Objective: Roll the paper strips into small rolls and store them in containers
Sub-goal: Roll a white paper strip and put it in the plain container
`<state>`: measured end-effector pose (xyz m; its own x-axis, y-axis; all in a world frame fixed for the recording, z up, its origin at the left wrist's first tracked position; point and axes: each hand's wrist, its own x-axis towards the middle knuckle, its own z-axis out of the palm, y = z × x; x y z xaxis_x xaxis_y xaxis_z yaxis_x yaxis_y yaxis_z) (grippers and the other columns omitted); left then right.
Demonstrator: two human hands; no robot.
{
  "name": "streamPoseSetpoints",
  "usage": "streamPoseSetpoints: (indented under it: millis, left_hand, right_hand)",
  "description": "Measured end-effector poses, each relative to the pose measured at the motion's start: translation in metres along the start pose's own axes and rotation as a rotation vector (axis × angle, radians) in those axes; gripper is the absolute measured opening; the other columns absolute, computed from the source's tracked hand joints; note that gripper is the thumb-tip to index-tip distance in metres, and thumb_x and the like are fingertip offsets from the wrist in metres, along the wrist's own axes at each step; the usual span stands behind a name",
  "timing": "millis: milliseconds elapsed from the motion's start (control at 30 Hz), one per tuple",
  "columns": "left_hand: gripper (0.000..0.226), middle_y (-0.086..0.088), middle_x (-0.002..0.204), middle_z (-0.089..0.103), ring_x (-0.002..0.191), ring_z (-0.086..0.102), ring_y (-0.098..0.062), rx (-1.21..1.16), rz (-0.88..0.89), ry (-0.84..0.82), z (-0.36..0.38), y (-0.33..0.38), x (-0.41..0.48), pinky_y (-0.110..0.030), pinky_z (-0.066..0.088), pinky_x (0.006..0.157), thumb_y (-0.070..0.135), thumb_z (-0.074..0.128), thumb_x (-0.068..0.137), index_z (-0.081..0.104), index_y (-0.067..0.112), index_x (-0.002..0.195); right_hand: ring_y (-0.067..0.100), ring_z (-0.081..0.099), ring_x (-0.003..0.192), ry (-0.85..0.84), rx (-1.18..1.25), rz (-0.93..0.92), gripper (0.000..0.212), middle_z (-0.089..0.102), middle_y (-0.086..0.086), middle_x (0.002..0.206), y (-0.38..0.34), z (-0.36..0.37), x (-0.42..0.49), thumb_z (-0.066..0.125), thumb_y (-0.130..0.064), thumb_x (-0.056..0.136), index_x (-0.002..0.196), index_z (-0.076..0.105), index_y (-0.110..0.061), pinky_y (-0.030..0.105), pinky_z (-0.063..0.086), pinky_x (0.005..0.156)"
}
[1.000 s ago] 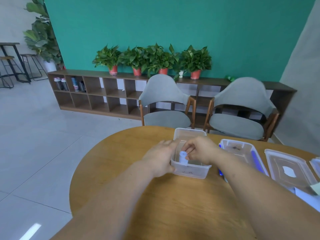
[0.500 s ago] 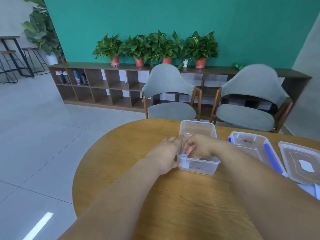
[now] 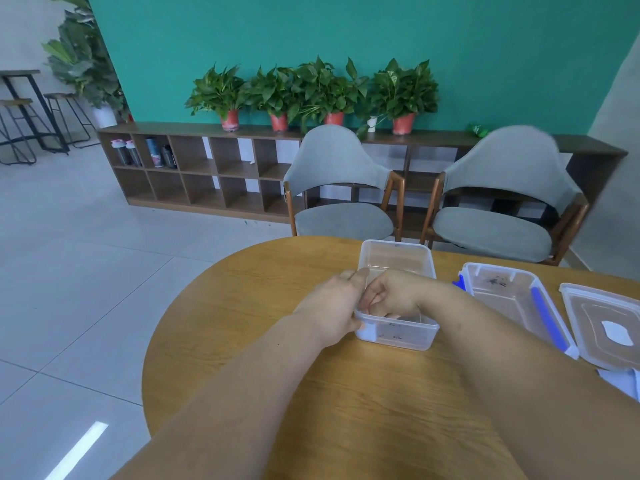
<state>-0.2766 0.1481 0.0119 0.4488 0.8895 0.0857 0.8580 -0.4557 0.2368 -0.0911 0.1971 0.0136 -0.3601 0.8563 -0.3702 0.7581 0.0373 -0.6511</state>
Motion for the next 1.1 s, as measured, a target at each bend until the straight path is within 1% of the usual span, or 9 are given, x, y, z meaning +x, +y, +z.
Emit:
streamPoseSetpoints:
  millis: [133, 233, 300, 400, 567, 667, 800, 967, 1100]
  left_hand:
    - [0.092, -0.004, 0.149, 0.049, 0.133, 0.054, -0.026, -0.001, 0.002, 0.018, 0.002, 0.000, 0.000, -0.042, 0.050, 0.106, 0.024, 0.083, 0.087, 0.028, 0.017, 0.161]
    - [0.094, -0.004, 0.151, 0.048, 0.132, 0.055, -0.027, 0.002, 0.003, 0.021, 0.003, -0.001, -0.001, -0.042, 0.051, 0.105, 0.024, 0.083, 0.088, 0.025, 0.017, 0.163]
    - [0.095, -0.004, 0.151, 0.048, 0.131, 0.056, -0.027, 0.008, 0.004, 0.021, 0.003, -0.001, 0.000, -0.042, 0.051, 0.105, 0.023, 0.083, 0.088, 0.025, 0.018, 0.163]
    - [0.092, -0.003, 0.146, 0.050, 0.126, 0.059, -0.027, 0.007, 0.001, 0.022, 0.003, -0.001, -0.001, -0.043, 0.054, 0.101, 0.023, 0.083, 0.087, 0.029, 0.018, 0.161]
    - [0.080, -0.002, 0.140, 0.051, 0.117, 0.062, -0.028, 0.037, 0.002, 0.032, 0.003, -0.001, -0.001, -0.044, 0.056, 0.095, 0.025, 0.084, 0.086, 0.040, 0.017, 0.153]
    - [0.090, -0.001, 0.143, 0.046, 0.114, 0.063, -0.027, 0.061, 0.017, 0.023, 0.001, -0.003, 0.000, -0.042, 0.057, 0.092, 0.029, 0.084, 0.085, 0.033, 0.019, 0.159]
    - [0.099, 0.001, 0.148, 0.040, 0.113, 0.063, -0.027, 0.071, 0.016, 0.003, -0.003, -0.006, 0.000, -0.039, 0.057, 0.088, 0.033, 0.085, 0.085, 0.025, 0.022, 0.163]
    - [0.102, 0.002, 0.144, 0.040, 0.109, 0.062, -0.025, 0.028, 0.009, -0.009, -0.009, -0.011, -0.003, -0.041, 0.057, 0.090, 0.037, 0.087, 0.082, 0.024, 0.026, 0.162]
    - [0.109, 0.003, 0.149, 0.039, 0.122, 0.058, -0.024, 0.019, 0.001, -0.011, -0.013, -0.015, -0.005, -0.041, 0.055, 0.099, 0.041, 0.088, 0.081, 0.019, 0.027, 0.164]
  right_hand:
    - [0.013, 0.075, 0.097, 0.046, 0.036, 0.007, 0.021, 0.080, -0.002, 0.099, 0.002, 0.003, 0.002, 0.078, -0.007, 0.088, 0.101, 0.081, -0.023, 0.024, 0.062, 0.083]
    - [0.012, 0.074, 0.099, 0.091, 0.018, 0.008, 0.018, 0.080, -0.008, 0.099, 0.006, 0.007, 0.003, 0.081, -0.015, 0.087, 0.099, 0.082, -0.028, 0.031, 0.061, 0.093]
    - [0.011, 0.073, 0.099, 0.097, -0.014, 0.020, 0.017, 0.079, -0.009, 0.099, 0.005, 0.006, 0.001, 0.081, -0.018, 0.089, 0.101, 0.082, -0.029, 0.031, 0.060, 0.094]
    - [0.011, 0.073, 0.097, 0.067, -0.036, 0.053, 0.018, 0.079, -0.007, 0.101, 0.000, 0.005, 0.000, 0.079, -0.019, 0.090, 0.104, 0.081, -0.028, 0.029, 0.061, 0.090]
    - [0.021, 0.074, 0.099, 0.120, -0.006, 0.124, 0.011, 0.079, 0.004, 0.101, -0.002, 0.009, -0.003, 0.080, -0.026, 0.084, 0.094, 0.082, -0.023, 0.037, 0.060, 0.093]
    - [0.021, 0.075, 0.098, 0.086, -0.019, 0.134, 0.011, 0.079, 0.004, 0.098, -0.009, 0.009, -0.008, 0.078, -0.026, 0.085, 0.094, 0.082, -0.020, 0.034, 0.061, 0.087]
    - [0.011, 0.075, 0.092, 0.060, -0.009, 0.154, 0.013, 0.080, 0.000, 0.099, -0.013, 0.007, -0.010, 0.074, -0.025, 0.091, 0.102, 0.079, -0.021, 0.026, 0.058, 0.074]
    - [0.012, 0.074, 0.099, 0.030, -0.062, 0.163, 0.013, 0.079, -0.004, 0.102, -0.016, 0.005, -0.008, 0.073, -0.029, 0.093, 0.104, 0.077, -0.023, 0.031, 0.062, 0.087]
    - [0.012, 0.074, 0.097, 0.017, -0.084, 0.177, 0.015, 0.079, -0.005, 0.099, -0.019, 0.004, -0.010, 0.074, -0.032, 0.091, 0.104, 0.077, -0.025, 0.033, 0.062, 0.089]
